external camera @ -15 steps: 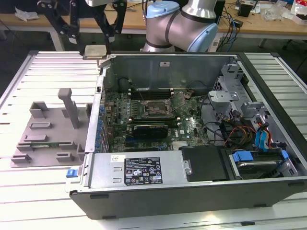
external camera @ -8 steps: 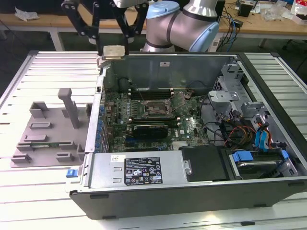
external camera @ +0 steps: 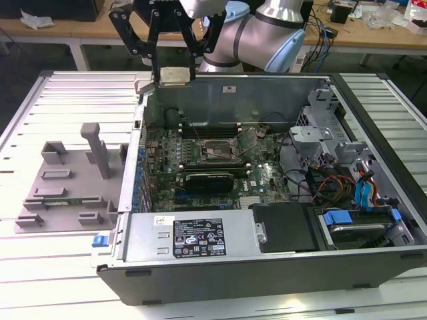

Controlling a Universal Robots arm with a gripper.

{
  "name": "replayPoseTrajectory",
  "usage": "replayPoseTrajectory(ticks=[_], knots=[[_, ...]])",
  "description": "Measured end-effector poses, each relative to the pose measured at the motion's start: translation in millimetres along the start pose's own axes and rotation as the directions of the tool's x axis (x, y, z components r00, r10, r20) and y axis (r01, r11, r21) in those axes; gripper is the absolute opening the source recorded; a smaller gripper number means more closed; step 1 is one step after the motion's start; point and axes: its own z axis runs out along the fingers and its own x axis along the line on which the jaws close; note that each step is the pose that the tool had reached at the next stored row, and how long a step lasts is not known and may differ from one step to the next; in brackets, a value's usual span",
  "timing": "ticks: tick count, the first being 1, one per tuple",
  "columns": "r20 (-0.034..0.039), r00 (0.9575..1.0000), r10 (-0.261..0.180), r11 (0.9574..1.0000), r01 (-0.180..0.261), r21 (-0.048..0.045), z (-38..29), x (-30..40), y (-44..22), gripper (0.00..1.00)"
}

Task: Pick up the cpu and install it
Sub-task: 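Pick up the cpu and move it towards the insertion slot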

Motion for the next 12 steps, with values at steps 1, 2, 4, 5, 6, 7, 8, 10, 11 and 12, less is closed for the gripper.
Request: replayPoseTrajectory(ticks=[1,2,4,5,6,7,8,10,11,12], knots=[[0.0000,1.0000,0.000,1.0000,0.000,0.0000,0.7,-2.1,-0.1,0.55],[-0.0001,1.0000,0.000,1.0000,0.000,0.0001,1.5,-4.5,-0.1,0.55],[0.0000,1.0000,0.000,1.0000,0.000,0.0000,3.6,-9.3,-0.1,0.55],[0.0000,1.0000,0.000,1.0000,0.000,-0.0001,4.7,-11.4,0.0,0.55],[0.0000,1.0000,0.000,1.0000,0.000,0.0000,6.0,-13.7,0.3,0.55],[-0.0001,1.0000,0.000,1.0000,0.000,-0.0001,7.0,-15.6,0.4,0.55],[-0.0001,1.0000,0.000,1.0000,0.000,0.0000,9.7,-19.5,0.7,0.55],[0.0000,1.0000,0.000,1.0000,0.000,-0.0001,15.4,-24.0,1.3,0.55],[0.0001,1.0000,0.000,1.0000,0.000,-0.0002,17.2,-25.0,1.3,0.55],[0.0000,1.0000,0.000,1.0000,0.000,-0.0001,18.8,-25.9,1.3,0.55]])
